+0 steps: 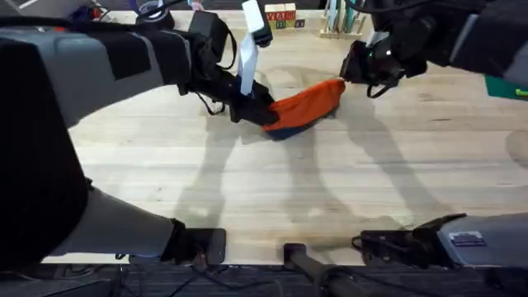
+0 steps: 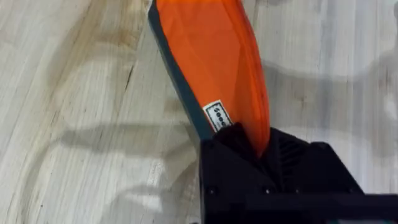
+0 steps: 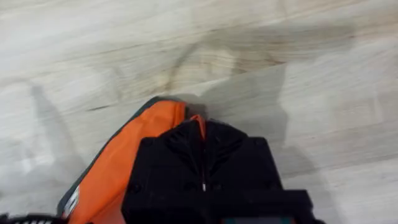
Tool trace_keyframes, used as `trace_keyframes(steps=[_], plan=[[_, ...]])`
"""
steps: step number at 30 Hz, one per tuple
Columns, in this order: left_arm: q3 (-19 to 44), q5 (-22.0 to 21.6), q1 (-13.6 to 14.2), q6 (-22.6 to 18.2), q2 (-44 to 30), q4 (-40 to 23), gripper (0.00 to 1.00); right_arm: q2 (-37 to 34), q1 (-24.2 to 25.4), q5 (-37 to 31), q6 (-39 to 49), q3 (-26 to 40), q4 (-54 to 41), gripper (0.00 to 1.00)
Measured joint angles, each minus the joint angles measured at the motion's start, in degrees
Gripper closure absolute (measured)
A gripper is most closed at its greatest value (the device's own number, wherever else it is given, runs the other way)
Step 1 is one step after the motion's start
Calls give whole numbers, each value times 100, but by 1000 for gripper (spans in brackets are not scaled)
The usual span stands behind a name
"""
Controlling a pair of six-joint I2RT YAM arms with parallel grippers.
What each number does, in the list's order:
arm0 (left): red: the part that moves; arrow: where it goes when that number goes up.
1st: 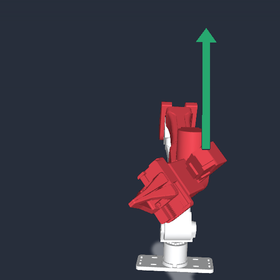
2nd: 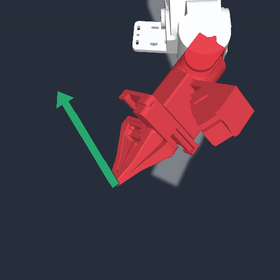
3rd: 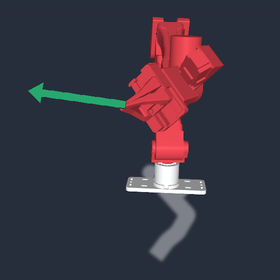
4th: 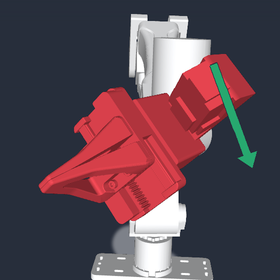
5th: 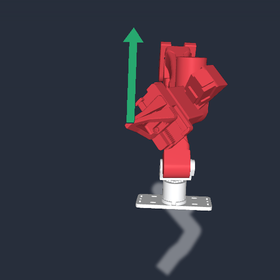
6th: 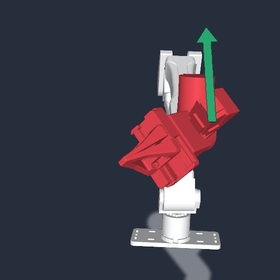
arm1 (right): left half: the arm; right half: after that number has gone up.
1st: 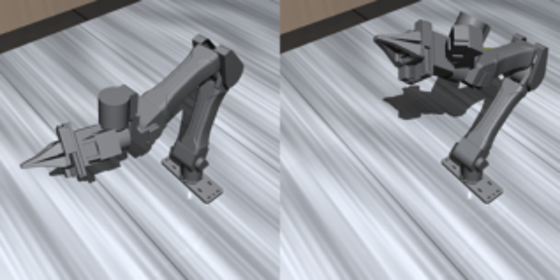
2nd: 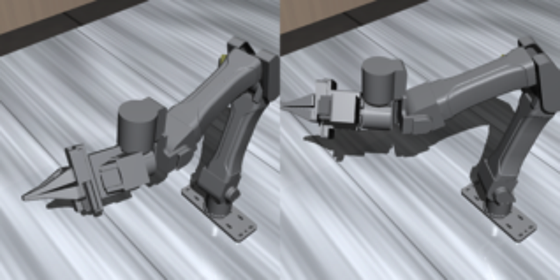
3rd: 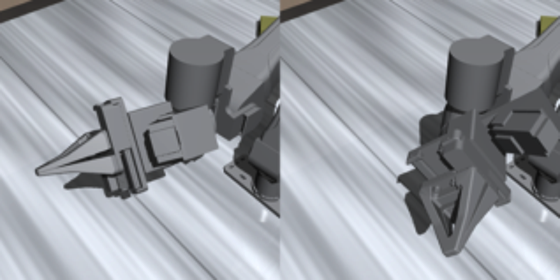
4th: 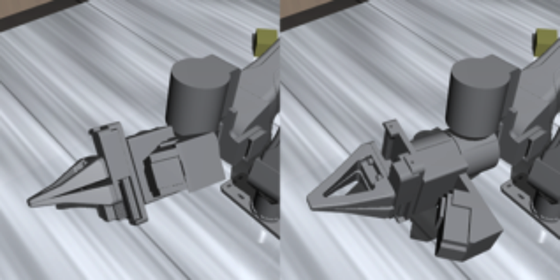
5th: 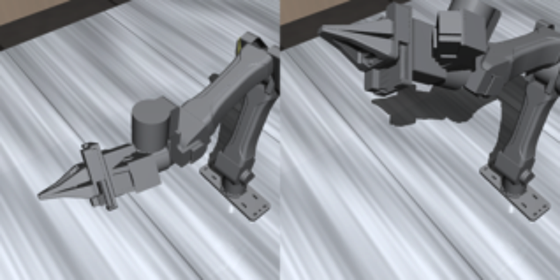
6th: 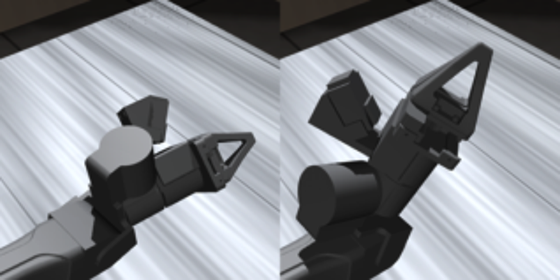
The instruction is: Unzip the bag, pick up the pens from the table one at a time and place them inside, then zip the bag closed.
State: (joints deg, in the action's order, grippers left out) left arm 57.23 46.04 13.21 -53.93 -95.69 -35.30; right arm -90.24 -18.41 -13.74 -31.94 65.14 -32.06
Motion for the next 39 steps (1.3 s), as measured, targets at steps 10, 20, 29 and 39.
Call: trace_keyframes(steps=[10, 20, 29, 39], plan=[[0, -4, 4, 0, 0, 21, 957, -848, 84, -13, -332, 116, 136, 968], [0, -2, 11, 0, -1, 23, 957, -1141, 80, 26, -479, 221, 147, 968], [-2, -33, -15, 2, 0, -66, 957, -1269, 281, -371, -556, 199, 60, 172], [-4, -39, -24, 2, -1, -92, 957, -586, 279, -442, -394, 105, -240, 4]])
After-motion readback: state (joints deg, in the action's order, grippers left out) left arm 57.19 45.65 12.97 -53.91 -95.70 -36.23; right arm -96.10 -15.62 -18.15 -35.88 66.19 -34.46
